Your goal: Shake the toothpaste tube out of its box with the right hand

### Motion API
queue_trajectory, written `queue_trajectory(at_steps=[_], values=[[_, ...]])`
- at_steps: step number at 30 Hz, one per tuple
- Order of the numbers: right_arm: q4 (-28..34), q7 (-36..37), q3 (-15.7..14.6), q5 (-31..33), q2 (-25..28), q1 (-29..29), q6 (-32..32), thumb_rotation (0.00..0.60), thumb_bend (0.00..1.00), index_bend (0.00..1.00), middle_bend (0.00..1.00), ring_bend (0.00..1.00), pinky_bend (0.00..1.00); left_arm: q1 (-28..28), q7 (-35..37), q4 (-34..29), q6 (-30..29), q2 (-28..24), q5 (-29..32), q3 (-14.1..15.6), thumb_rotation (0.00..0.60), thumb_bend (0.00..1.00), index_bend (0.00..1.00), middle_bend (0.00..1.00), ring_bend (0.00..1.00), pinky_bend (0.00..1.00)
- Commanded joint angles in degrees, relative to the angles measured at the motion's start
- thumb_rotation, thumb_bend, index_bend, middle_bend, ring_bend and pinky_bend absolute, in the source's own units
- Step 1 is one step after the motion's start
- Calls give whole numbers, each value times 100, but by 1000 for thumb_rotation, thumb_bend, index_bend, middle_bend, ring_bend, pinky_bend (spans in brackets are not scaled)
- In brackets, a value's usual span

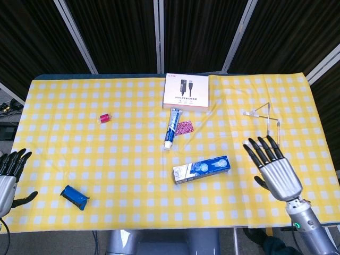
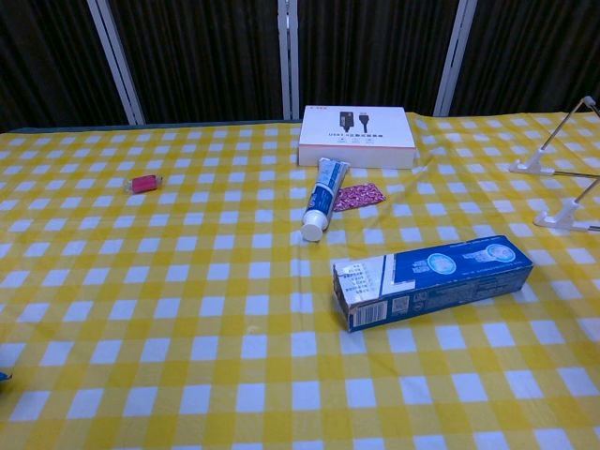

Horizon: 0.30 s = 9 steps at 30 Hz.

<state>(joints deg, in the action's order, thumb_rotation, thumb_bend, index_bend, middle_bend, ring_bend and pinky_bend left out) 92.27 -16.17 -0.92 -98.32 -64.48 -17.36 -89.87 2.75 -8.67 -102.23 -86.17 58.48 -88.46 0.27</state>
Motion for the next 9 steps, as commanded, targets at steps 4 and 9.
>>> queue_trajectory(at_steps=[4, 9], values=[[-532, 966, -102, 125, -112, 590, -470, 600, 0, 1, 1, 0, 0, -18, -19, 16, -42, 19, -65, 20, 600, 0, 0, 0, 0, 0], [-672, 993, -90, 213, -233, 688, -451, 600, 0, 0, 0, 0, 0, -20, -11, 27, -46, 23, -87, 27, 600, 0, 0, 0, 0, 0]])
